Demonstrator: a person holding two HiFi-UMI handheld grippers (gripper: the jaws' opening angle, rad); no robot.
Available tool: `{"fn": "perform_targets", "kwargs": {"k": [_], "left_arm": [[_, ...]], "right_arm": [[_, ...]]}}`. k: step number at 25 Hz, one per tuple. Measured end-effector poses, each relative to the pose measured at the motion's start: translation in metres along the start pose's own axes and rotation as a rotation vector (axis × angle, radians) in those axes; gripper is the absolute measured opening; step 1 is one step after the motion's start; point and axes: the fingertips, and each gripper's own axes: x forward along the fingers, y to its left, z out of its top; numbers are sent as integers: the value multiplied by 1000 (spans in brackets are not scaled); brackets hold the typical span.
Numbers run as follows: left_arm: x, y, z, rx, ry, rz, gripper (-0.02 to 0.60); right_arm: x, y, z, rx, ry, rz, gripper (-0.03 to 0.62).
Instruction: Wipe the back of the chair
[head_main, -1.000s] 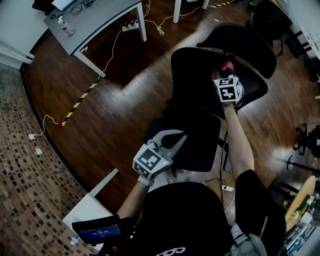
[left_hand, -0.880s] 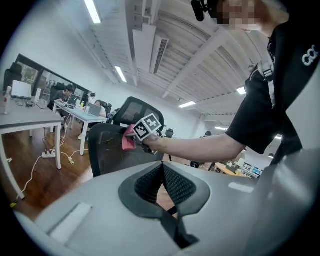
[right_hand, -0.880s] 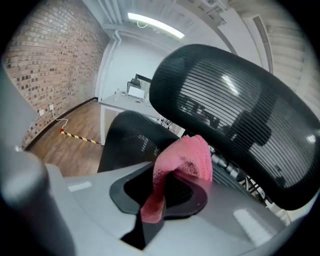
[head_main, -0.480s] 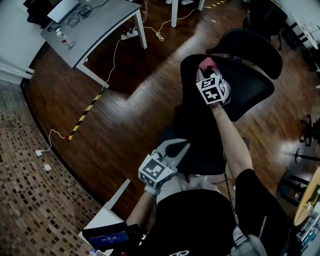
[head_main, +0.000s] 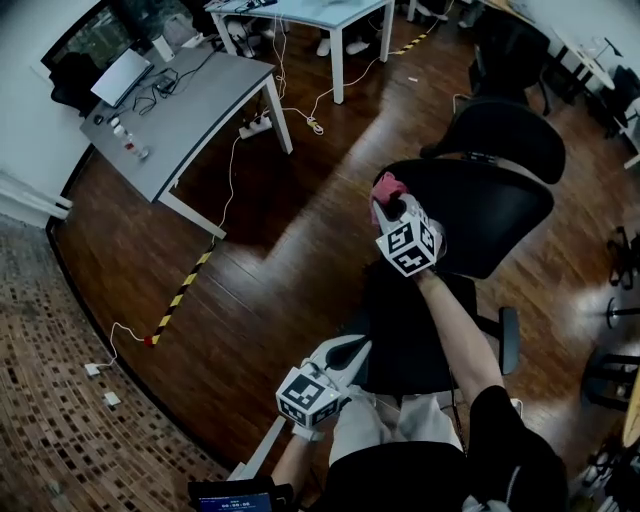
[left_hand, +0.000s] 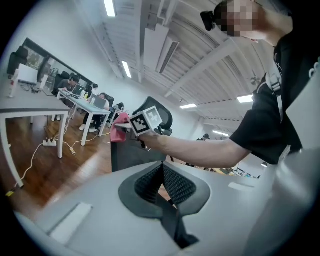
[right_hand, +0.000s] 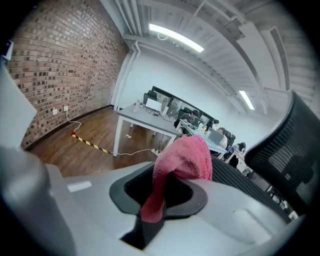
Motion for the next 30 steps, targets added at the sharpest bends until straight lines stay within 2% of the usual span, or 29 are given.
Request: {"fn": "perform_targets", "kwargs": {"k": [3, 6, 11, 14, 20, 24, 30], "left_arm": [[-3, 11, -1, -18, 2, 30, -8], [1, 17, -4, -11, 4, 29, -8], [10, 8, -4, 7, 2, 34, -8], [15, -8, 4, 30, 8, 44, -8], [41, -34, 0, 51, 2, 52, -8], [58, -51, -11, 43, 17, 73, -8], [100, -79, -39, 19, 64, 24, -8]], "right_arm": [[-6, 10, 16, -42, -84, 42, 44], [0, 21, 13, -86, -107, 81, 44], [4, 5, -18, 1, -77, 75, 44], [-4, -10, -35, 68, -70, 52, 44], [-28, -52, -87, 133, -52, -10, 44], [-51, -81, -121, 186, -53, -51, 44], [-91, -122, -176, 196, -31, -109, 44]]}}
